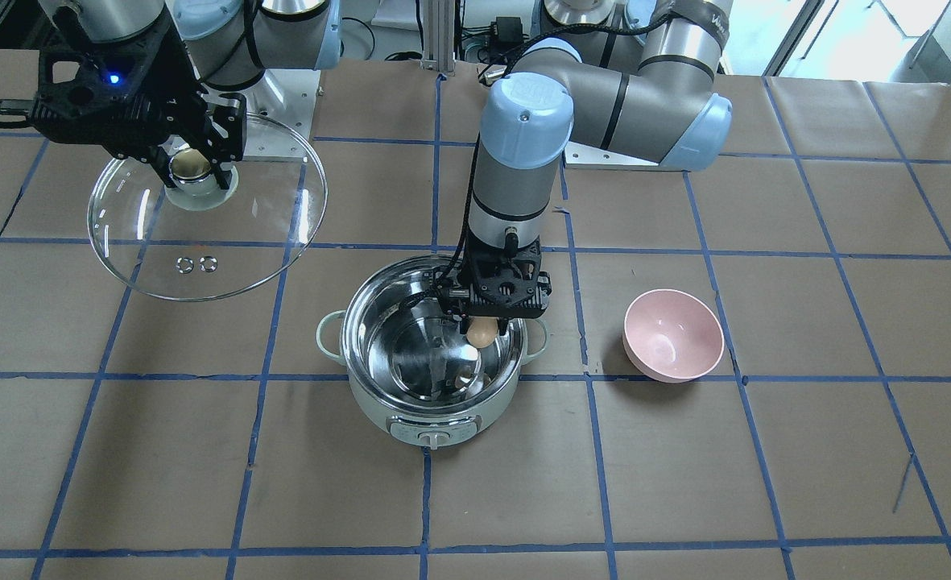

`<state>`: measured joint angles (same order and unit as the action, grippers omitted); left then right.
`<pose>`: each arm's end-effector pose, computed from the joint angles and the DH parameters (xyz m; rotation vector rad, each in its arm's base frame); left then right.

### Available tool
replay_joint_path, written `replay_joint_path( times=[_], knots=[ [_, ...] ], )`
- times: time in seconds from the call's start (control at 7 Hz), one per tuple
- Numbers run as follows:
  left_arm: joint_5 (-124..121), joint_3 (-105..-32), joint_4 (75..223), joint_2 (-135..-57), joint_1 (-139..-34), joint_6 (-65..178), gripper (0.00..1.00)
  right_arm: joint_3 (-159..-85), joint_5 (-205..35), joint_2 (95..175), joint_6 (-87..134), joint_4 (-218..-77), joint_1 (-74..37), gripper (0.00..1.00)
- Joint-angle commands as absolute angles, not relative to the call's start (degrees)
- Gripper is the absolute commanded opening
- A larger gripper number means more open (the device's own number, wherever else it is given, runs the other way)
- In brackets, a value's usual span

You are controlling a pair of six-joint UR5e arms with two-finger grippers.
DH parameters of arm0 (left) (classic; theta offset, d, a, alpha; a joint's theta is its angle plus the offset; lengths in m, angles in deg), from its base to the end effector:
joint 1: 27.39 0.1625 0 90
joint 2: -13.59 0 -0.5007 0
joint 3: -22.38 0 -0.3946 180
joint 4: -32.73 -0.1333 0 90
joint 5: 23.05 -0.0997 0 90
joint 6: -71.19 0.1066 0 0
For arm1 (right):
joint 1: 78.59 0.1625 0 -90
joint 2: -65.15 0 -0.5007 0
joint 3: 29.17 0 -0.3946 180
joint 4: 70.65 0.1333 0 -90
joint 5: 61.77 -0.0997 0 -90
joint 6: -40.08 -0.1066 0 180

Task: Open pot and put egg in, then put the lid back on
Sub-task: 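Lower the egg into the pot and open the left gripper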

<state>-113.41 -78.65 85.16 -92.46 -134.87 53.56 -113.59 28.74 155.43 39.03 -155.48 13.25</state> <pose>-0.3089 -0.5393 0.3774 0.0049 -3.0804 0.2725 0.1481 -0.4866 0.5981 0.0215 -3.1329 0.0192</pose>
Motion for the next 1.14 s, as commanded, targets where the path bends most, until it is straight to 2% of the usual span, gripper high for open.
replay_joint_path(
  times=[0.0, 0.29, 0.43, 0.71, 0.86, 1.0],
  knots=[
    [-115.2, -79.1, 82.7, -94.4, -135.7, 52.4, 0.13, -113.4, 28.9, 155.1, 39.0, -155.6, 13.6, 0.0],
    [-116.7, -79.3, 82.7, -94.5, -136.7, 50.9, 0.13, -113.6, 29.2, 155.1, 39.1, -155.4, 13.7, 0.0],
    [-116.7, -79.7, 82.7, -94.8, -136.7, 50.8, 0.19, -113.7, 29.2, 155.2, 39.1, -155.3, 13.6, 0.0],
    [-118.1, -80.0, 82.7, -95.1, -136.8, 51.0, 0.53, -113.8, 29.3, 155.1, 39.2, -155.3, 13.7, 0.0],
    [-118.3, -79.8, 82.7, -95.0, -136.8, 51.1, 0.63, -113.8, 29.3, 155.1, 39.3, -155.3, 13.7, 0.0],
    [-118.3, -79.1, 82.6, -94.4, -136.8, 51.3, 0.68, -113.9, 30.6, 155.1, 40.4, -155.2, 13.7, 0.0]
  ],
)
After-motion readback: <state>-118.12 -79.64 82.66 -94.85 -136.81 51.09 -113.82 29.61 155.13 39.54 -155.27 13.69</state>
